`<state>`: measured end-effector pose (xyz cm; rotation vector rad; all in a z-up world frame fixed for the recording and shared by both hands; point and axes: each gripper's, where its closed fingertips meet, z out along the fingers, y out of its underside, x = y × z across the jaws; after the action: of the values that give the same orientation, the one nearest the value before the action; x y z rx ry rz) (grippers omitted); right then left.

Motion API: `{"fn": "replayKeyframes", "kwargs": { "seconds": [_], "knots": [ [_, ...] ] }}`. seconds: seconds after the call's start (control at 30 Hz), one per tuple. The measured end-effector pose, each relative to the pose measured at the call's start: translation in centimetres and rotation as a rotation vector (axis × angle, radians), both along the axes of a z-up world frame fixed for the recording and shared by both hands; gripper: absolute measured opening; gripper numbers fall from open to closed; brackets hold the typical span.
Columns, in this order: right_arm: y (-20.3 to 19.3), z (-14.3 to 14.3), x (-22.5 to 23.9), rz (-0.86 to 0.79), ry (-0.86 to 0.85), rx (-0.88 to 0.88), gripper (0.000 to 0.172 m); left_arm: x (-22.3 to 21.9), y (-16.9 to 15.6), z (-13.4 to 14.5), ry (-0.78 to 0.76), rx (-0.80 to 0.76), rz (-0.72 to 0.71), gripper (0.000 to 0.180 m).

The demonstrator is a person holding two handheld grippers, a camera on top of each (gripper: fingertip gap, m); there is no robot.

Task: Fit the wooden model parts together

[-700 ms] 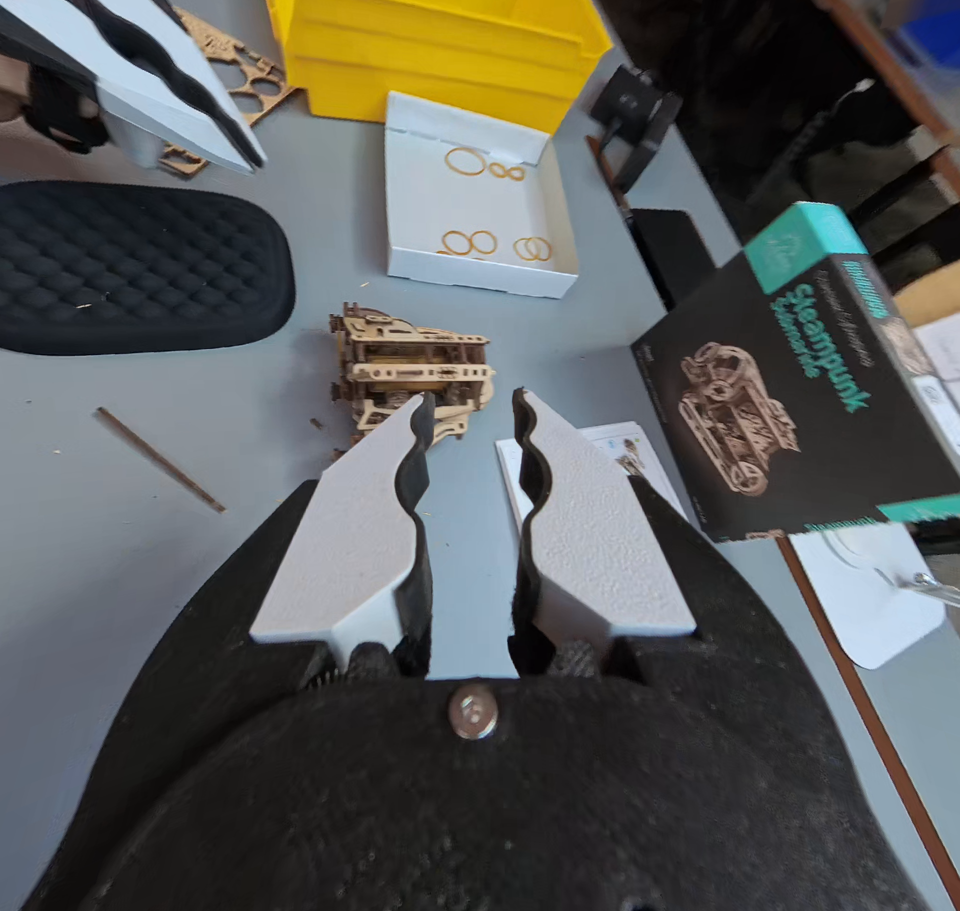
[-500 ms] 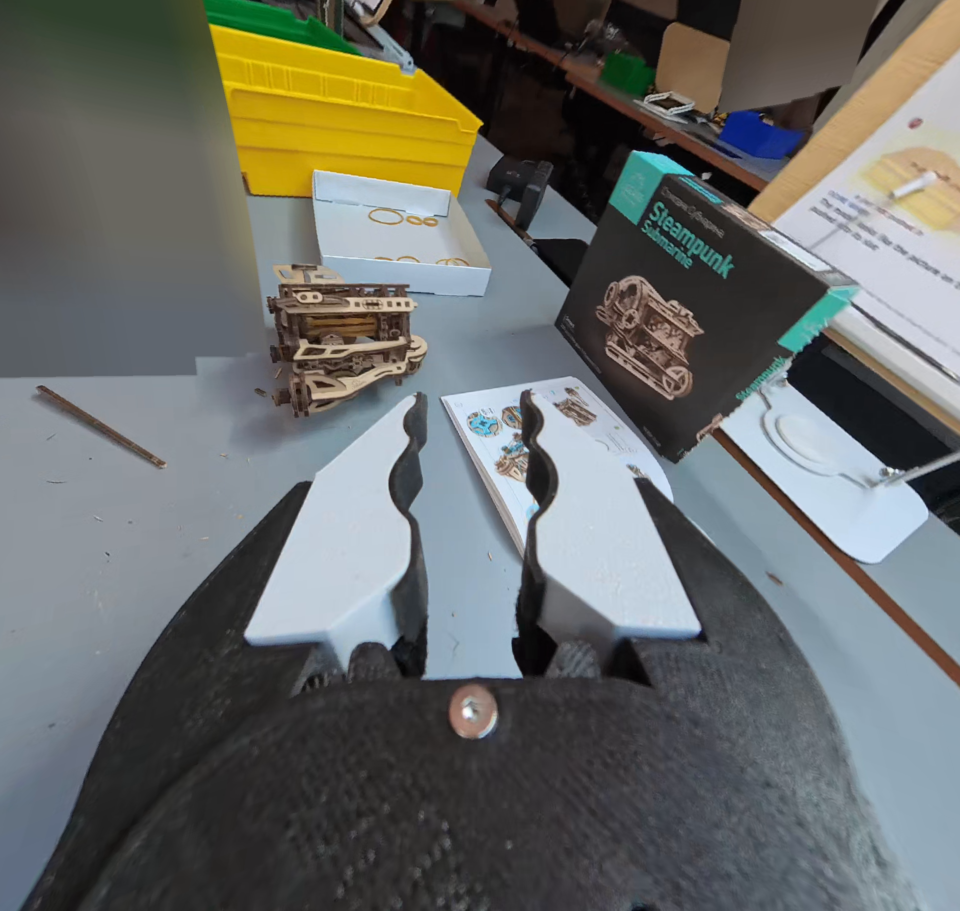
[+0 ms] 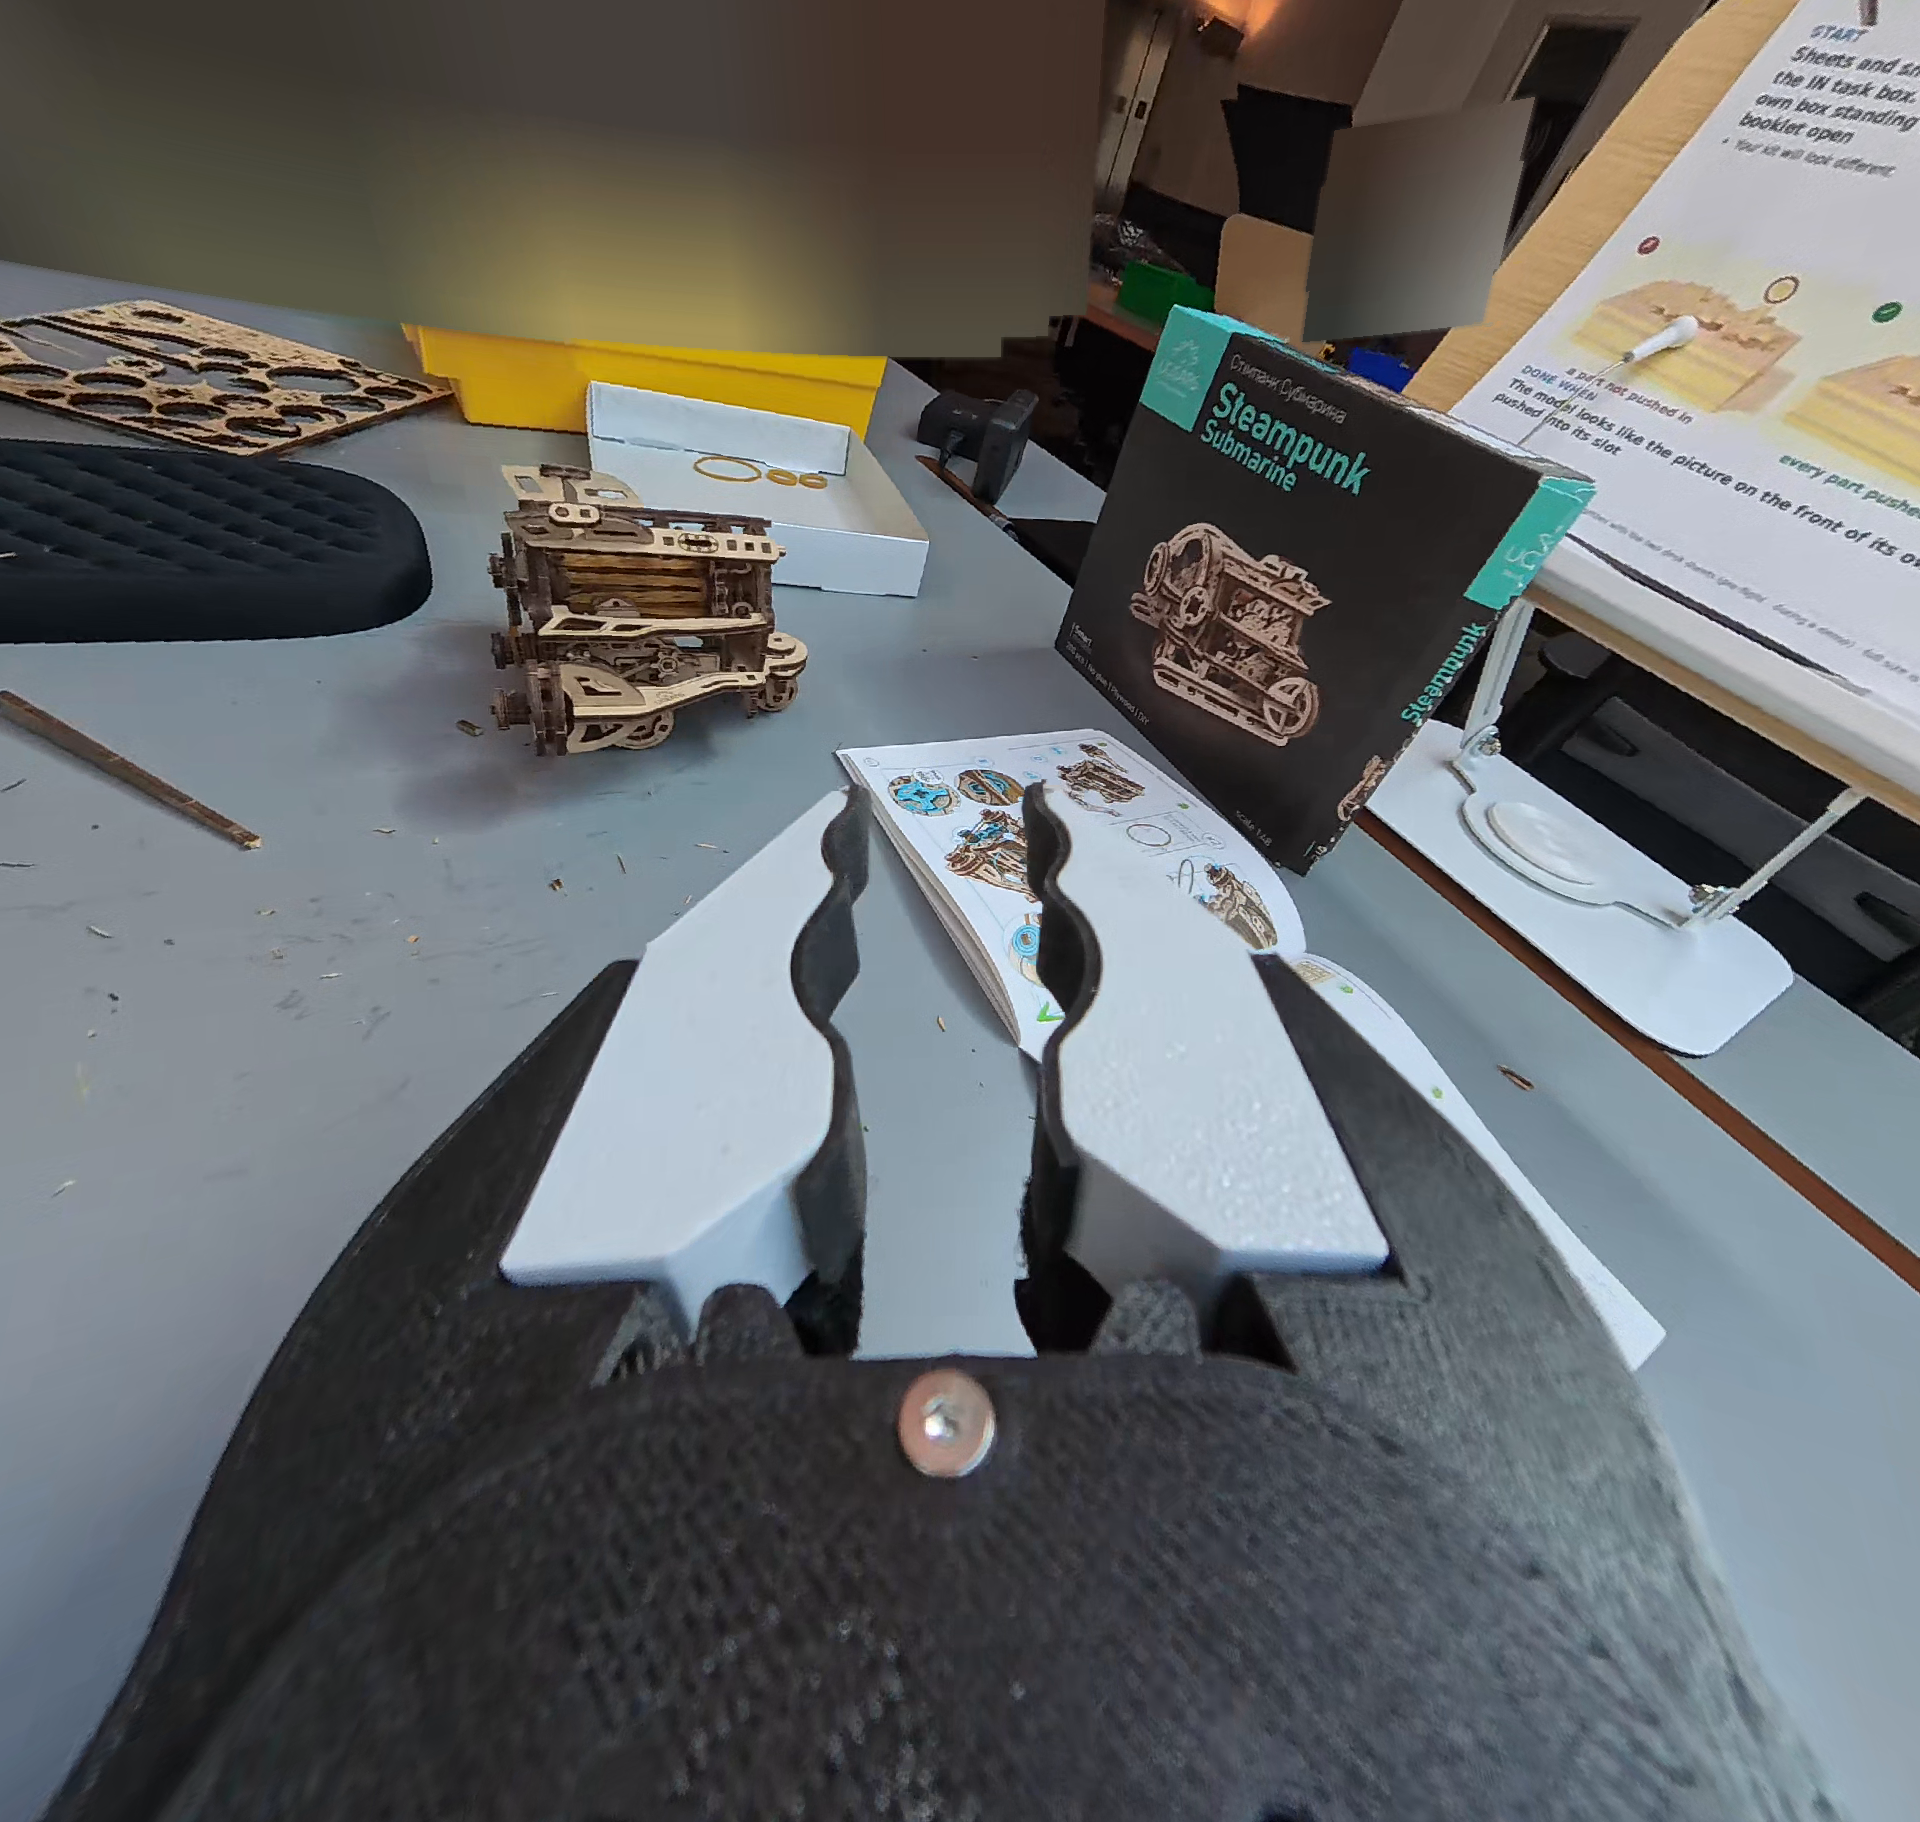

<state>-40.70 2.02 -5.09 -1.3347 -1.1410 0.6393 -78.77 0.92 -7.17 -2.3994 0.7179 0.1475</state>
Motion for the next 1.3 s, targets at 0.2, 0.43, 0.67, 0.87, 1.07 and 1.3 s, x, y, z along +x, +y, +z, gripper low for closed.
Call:
{"fn": "replayKeyframes", "kwargs": {
  "seconds": [0.2,0.43,0.67,0.87,1.07,1.3],
  "knots": [
    [-0.4,-0.3,-0.3,0.022,-0.010,-0.012,0.029,-4.1,4.5,-7.2,0.080,-0.305,0.179,0.006],
    [-0.3,0.0,-0.1,0.017,-0.016,-0.005,0.029,-6.0,5.6,-8.5,0.083,-0.372,0.243,0.024],
    [-0.4,0.8,0.5,0.009,-0.016,0.025,0.029,-5.4,5.5,-9.4,0.071,-0.516,0.197,0.021],
    [-0.7,0.7,0.3,0.019,-0.036,0.040,0.029,-5.0,5.3,-9.6,0.008,-0.631,0.190,0.011],
    [-1.0,0.8,0.3,0.018,-0.049,0.062,0.026,-4.9,5.3,-9.6,0.033,-0.635,0.163,0.000],
    [-0.9,0.7,0.3,0.027,-0.038,0.025,0.026,-5.1,5.0,-9.4,0.141,-0.605,0.118,0.000]
  ]
}}
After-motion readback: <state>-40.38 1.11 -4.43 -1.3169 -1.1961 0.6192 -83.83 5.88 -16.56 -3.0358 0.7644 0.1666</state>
